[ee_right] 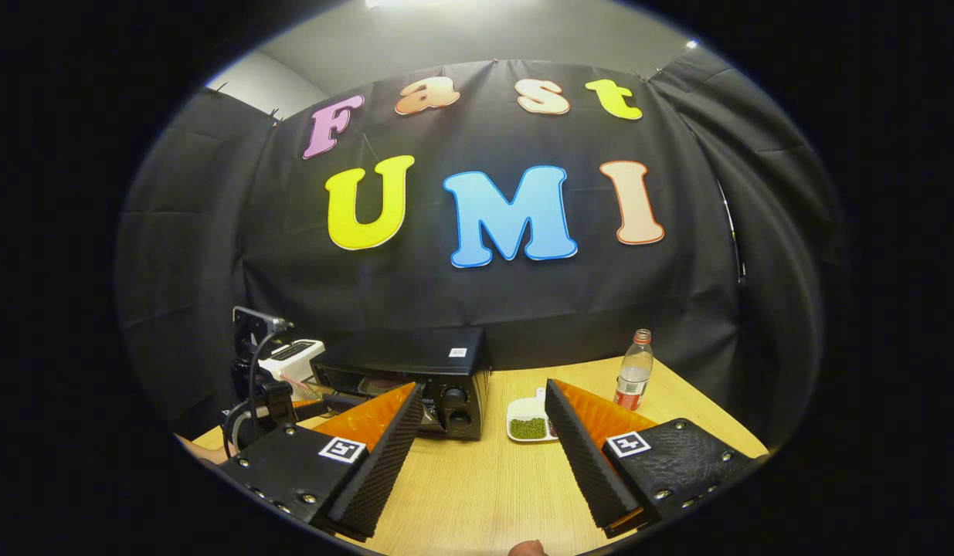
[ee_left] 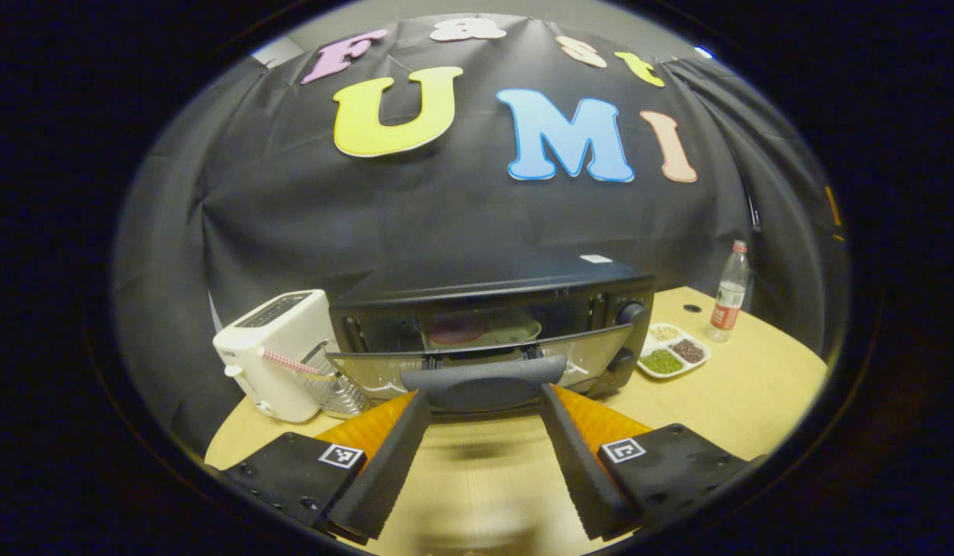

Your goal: Open the electric oven with the left hand, put the food in, and close the electric oven.

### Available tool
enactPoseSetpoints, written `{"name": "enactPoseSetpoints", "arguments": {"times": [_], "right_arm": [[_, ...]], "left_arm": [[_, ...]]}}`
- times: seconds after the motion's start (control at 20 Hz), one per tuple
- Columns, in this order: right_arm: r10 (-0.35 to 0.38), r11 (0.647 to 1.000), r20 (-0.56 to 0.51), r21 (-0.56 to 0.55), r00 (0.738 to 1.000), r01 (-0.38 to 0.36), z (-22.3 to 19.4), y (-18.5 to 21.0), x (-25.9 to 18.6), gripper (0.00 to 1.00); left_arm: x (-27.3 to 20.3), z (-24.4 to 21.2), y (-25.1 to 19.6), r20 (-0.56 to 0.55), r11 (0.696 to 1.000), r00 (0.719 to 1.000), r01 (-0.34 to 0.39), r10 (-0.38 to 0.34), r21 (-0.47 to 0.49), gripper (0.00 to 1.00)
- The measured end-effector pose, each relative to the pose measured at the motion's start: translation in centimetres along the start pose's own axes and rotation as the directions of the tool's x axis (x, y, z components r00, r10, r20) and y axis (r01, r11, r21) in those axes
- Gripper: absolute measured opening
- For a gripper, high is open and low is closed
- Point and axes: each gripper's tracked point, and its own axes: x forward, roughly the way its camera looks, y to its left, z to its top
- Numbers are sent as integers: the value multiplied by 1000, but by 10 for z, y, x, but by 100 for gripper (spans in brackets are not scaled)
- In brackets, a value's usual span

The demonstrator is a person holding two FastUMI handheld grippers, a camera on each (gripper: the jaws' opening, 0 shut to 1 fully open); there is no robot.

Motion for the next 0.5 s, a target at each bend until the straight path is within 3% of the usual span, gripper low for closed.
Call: {"name": "enactPoseSetpoints", "arguments": {"times": [0.1, 0.15, 0.25, 0.5], "right_arm": [[2, 1000, 24, 9, 1000, -3, 5, -5, -7, 98], [0, 1000, 35, 9, 999, 0, 7, -11, -13, 98], [-12, 1000, 42, 10, 999, 12, 9, -24, -24, 97], [-16, 999, 52, 33, 999, 14, 10, -63, -63, 97]], "left_arm": [[-15, 29, -9, 61, 1000, 998, 5, -4, -8, 96], [-27, 43, -13, 93, 1000, 996, 0, 0, -10, 92], [-52, 67, -22, 134, 1000, 991, -15, 18, -23, 100], [-137, 104, -52, 212, 996, 974, -64, 75, -59, 100]]}}
